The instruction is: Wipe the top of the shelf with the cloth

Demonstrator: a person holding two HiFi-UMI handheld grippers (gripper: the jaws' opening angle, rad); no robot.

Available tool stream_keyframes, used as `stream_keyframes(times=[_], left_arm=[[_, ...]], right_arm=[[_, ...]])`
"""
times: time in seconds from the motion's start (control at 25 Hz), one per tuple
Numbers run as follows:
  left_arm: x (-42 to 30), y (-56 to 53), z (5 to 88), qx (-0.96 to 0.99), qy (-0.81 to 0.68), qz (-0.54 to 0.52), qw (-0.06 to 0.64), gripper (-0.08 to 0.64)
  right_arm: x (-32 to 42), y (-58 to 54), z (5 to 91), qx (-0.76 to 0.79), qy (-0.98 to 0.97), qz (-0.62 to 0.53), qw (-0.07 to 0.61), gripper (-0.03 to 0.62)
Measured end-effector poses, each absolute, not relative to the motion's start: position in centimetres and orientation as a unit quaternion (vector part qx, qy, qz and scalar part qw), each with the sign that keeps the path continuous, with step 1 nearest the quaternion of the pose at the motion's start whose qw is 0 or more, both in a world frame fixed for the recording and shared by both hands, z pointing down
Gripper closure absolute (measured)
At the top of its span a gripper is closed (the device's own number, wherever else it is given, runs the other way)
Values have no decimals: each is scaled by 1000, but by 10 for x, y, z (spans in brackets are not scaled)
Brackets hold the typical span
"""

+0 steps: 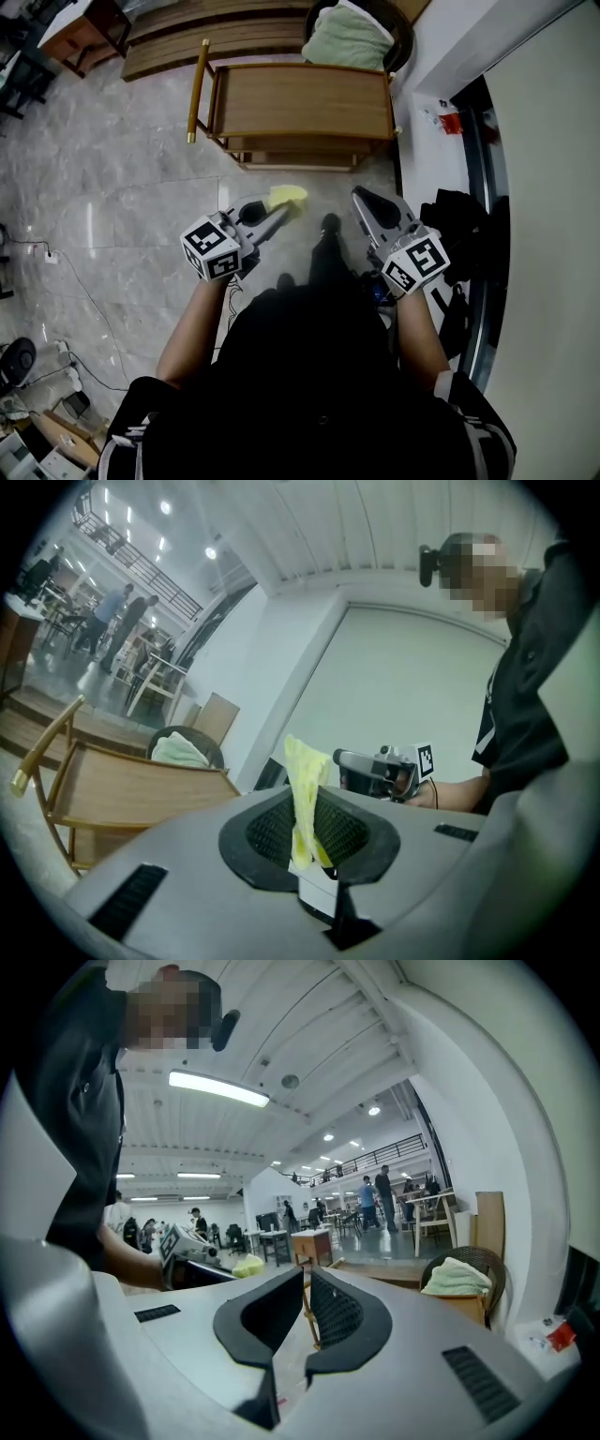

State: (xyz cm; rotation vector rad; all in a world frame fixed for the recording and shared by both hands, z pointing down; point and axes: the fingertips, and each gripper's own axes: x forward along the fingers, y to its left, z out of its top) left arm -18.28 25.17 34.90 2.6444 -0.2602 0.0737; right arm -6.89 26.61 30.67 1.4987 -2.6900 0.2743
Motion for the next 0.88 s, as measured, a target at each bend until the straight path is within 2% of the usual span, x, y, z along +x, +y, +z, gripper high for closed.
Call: stream_keyframes(times=[0.56, 0.88], left_arm=[[-42, 125, 316, 963, -120, 37, 240, 528], [17, 67, 318, 964, -100, 38, 245, 528]], right_arm=[[50, 124, 287, 437, -896, 71, 31, 558], [90, 63, 295, 453, -888, 61, 51, 558]])
